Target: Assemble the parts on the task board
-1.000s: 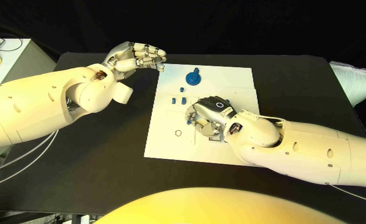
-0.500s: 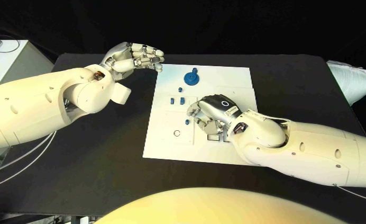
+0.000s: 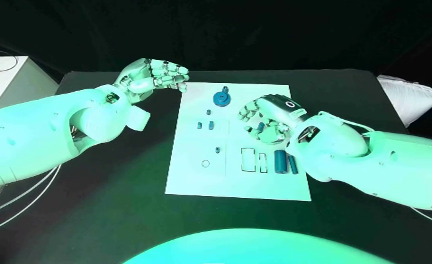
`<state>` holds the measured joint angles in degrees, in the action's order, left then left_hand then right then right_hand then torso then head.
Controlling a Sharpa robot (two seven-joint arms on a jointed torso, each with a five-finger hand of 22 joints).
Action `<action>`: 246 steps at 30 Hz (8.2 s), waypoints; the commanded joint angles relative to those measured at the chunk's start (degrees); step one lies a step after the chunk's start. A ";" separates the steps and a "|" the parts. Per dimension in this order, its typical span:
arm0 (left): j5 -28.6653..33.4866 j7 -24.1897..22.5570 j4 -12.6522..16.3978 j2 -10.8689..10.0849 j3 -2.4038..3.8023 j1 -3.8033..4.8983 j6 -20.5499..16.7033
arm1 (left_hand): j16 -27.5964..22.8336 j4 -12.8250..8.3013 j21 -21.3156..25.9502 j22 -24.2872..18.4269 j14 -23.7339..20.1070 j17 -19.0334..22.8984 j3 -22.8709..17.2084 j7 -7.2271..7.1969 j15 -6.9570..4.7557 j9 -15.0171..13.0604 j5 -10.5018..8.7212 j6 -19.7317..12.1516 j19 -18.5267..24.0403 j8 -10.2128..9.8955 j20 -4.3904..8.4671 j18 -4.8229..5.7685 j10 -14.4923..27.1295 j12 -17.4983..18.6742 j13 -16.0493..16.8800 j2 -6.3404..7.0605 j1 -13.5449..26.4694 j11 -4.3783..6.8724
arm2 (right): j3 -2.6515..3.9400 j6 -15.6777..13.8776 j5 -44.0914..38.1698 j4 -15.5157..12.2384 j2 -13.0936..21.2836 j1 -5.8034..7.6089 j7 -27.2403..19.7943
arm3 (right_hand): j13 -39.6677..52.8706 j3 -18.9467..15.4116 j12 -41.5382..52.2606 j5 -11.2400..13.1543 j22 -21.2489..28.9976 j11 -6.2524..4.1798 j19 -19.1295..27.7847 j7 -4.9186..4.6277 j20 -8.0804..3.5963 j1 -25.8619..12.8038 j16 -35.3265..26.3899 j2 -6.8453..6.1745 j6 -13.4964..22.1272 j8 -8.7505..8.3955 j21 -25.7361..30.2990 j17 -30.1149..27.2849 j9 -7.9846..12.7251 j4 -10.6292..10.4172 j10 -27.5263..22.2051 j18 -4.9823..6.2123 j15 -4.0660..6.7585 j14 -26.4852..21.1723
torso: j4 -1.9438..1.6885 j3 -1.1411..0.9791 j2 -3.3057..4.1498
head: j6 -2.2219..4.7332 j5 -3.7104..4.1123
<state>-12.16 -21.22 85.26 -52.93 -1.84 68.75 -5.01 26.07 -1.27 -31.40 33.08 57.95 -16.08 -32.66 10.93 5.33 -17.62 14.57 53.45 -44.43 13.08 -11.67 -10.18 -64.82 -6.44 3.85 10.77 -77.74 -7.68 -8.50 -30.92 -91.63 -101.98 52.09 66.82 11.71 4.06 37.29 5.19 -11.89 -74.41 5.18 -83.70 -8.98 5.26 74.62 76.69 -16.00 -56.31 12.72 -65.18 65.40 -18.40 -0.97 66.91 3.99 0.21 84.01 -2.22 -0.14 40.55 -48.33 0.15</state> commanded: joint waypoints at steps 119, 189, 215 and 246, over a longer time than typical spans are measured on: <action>0.62 -0.26 -1.20 2.09 0.01 -0.76 1.85 | -0.87 0.02 0.29 0.13 0.50 -0.32 0.39 0.38 0.05 0.17 0.29 0.04 -0.24 -0.43 0.05 0.05 -0.23 0.65 0.04 -0.48 -0.21 -0.45 | -1.26 7.94 -6.13 1.10 -12.65 -5.03 -0.96 | 1.77 -1.04 2.47 4.12 -4.01 -2.45 -2.12 2.05 -1.73 10.17 2.76 4.72 -6.73 1.77 -4.19 1.40 -4.54 -6.17 7.17 -0.06 1.72 1.49 | -0.15 -0.06 0.25 | -1.18 -2.95; 0.66 -0.10 -1.62 1.92 -0.02 -0.82 1.88 | -0.87 0.02 0.29 0.13 0.50 -0.32 0.39 0.38 0.05 0.17 0.29 0.04 -0.24 -0.43 0.05 0.05 -0.23 0.65 0.04 -0.48 -0.21 -0.45 | -1.45 -0.82 -0.65 0.47 -9.44 -5.48 -5.95 | -0.01 -31.94 5.25 2.71 6.91 1.14 1.39 0.16 0.98 13.73 -1.63 3.99 5.09 -7.21 15.14 -7.46 -1.36 -15.58 -14.29 2.85 -1.25 -1.21 | 0.13 -0.08 -0.10 | -1.67 -2.17; 1.30 -0.13 -1.38 1.82 -0.12 -1.61 1.83 | -1.57 0.04 0.53 0.15 0.75 -0.75 0.64 0.36 0.05 0.30 0.28 0.17 -0.30 -0.62 0.04 0.05 -0.45 1.07 0.08 -0.51 -0.13 -0.44 | -1.64 11.17 36.56 -6.56 18.41 2.22 0.43 | 78.42 -36.36 79.80 1.24 -7.98 -4.13 -3.91 3.37 -2.70 0.77 9.17 9.70 -2.51 2.02 -9.60 13.25 -5.90 -15.72 18.46 -1.17 2.91 3.91 | 2.07 -0.45 -1.46 | -0.77 3.07; 1.35 -0.13 -0.59 1.38 -0.15 -1.82 1.83 | -1.67 0.12 0.58 0.14 0.78 -0.82 0.67 0.36 0.07 0.32 0.29 0.18 -0.31 -0.66 0.03 0.05 -0.46 1.14 0.08 -0.54 -0.03 -0.45 | -3.54 11.29 21.62 -8.54 14.61 -1.33 13.71 | 81.54 -39.41 81.56 0.56 -10.96 -4.74 -4.62 4.15 -3.00 -3.76 11.09 10.30 -3.66 4.05 -14.89 18.05 -6.94 -15.85 20.14 -2.09 3.32 4.68 | 1.81 -0.29 -1.23 | -1.67 3.37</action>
<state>-11.20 -20.97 84.47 -51.59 -2.01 66.94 -3.96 24.80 -1.26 -31.01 33.16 58.36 -16.84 -32.33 10.94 5.34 -17.36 14.57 53.45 -44.44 12.63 -11.67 -10.17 -65.02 -5.65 3.85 10.77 -77.74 -7.88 -12.01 -20.45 -67.22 -110.58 66.82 65.62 24.20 74.94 -1.89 86.48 -10.99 -74.93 0.84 -84.01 -5.07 2.45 71.55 87.54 -5.65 -59.62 16.39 -79.76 74.95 -25.29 -16.84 84.08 3.05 3.29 84.03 -0.37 -0.45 39.27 -49.91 3.63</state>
